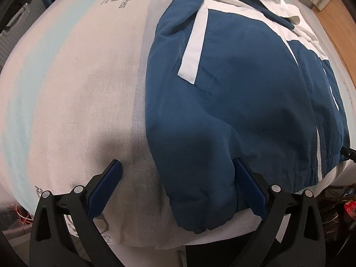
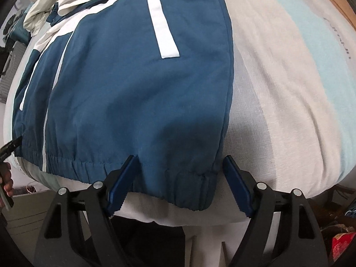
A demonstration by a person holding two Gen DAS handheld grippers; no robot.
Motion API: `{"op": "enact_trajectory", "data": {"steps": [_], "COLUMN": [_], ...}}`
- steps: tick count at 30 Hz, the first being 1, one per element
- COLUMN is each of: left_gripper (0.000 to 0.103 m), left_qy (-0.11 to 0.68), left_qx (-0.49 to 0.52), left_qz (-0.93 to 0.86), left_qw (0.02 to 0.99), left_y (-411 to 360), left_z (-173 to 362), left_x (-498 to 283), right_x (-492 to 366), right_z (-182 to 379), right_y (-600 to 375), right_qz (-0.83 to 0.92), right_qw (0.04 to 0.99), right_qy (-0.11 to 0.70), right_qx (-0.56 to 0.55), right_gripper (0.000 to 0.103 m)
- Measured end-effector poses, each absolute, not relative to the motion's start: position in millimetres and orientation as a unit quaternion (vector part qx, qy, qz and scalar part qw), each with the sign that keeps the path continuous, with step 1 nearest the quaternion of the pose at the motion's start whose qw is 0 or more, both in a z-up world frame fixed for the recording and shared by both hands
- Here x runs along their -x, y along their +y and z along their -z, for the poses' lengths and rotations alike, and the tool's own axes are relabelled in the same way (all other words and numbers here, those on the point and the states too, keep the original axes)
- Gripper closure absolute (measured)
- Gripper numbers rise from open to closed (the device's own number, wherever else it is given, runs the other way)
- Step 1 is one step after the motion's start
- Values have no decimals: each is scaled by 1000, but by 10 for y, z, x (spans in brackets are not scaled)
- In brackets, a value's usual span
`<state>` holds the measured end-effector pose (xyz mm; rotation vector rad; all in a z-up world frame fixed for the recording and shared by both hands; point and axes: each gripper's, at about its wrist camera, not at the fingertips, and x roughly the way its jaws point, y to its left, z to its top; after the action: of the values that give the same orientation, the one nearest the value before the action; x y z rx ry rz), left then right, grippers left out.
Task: Fold large clothes
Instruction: 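Close both grippers on the blue hem edge, then lift the hem with both grippers and fold it over the hood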
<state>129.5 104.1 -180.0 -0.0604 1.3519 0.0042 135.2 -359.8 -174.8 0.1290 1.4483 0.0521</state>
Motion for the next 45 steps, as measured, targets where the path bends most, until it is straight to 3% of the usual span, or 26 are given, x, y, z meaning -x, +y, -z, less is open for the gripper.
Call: {"op": "enact_trajectory", "data": {"steps": [11,13,16,21,33,35,40,45], "left_gripper": [7,8,21,39,34,37,60,67], "left_qy": [623,627,630,640,647,646,649,651], "left_qx": [66,85,87,78,44,44,33,25], "left_qz": [10,22,43,76,38,31,22,23], "left_qw": [779,774,771,760,760,761,760,758], "left_y": [1189,1215,1168,974,790,779,664,627], "left_z": [1727,1741,1723,1688,1773,1773,1752,1733], "left_x": [-1341,-1410,-1445,-1429,-1412,-1412,-1461,-1471], "right_x": [-1322,-1313,-1330,-1346,-1333,-1386,-1391,-1375], "right_z": [1743,1735,1723,1713,1803,1833,1819,1804], "right_y": [-3560,-3566,-3513,-3512,-3594,-3560,-3539,-3495], "right_qz": [-20,-23,-30,-27,-32,-29,-29,-30], "right_qw": [747,747,750,749,745,744,744,743], "right_qy": [663,662,659,659,663,664,663,664], "right_qx": [-53,-55,-54,-63,-67,-64,-70,-74], "right_gripper": [27,34,42,42,39,39,43,40]}}
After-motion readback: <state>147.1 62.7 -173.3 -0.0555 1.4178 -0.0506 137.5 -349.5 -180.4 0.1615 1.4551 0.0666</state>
